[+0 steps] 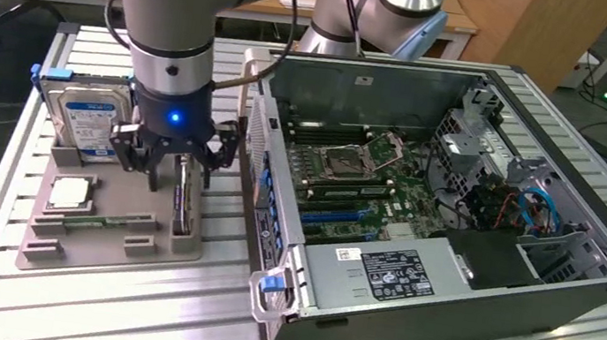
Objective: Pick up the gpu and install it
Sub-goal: 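Pick up the gpu and move the gpu toward the slot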
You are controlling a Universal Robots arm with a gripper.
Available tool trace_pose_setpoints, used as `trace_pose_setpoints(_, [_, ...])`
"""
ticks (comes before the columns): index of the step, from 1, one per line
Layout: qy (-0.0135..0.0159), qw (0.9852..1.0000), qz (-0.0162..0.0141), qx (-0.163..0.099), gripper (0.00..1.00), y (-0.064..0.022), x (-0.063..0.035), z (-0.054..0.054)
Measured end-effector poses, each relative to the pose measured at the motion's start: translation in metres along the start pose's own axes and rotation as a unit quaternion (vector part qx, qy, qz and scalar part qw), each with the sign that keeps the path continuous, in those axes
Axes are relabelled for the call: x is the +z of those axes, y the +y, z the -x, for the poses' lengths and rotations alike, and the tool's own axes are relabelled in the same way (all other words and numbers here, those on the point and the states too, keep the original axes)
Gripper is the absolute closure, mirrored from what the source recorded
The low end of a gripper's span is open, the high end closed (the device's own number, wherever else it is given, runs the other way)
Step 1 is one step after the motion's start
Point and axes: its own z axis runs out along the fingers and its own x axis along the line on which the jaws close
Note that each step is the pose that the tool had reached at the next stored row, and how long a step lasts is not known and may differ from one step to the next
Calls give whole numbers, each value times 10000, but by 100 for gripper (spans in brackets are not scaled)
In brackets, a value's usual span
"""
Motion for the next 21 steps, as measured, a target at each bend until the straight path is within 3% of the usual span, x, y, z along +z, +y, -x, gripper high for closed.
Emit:
trace_pose_setpoints(13, [6,10000,0,0,29,-1,193,0])
trace_pose_setpoints(16, [8,10000,-22,2,29,34,205,1])
trace_pose_setpoints(21, [6,9999,-25,105,29,42,221,1])
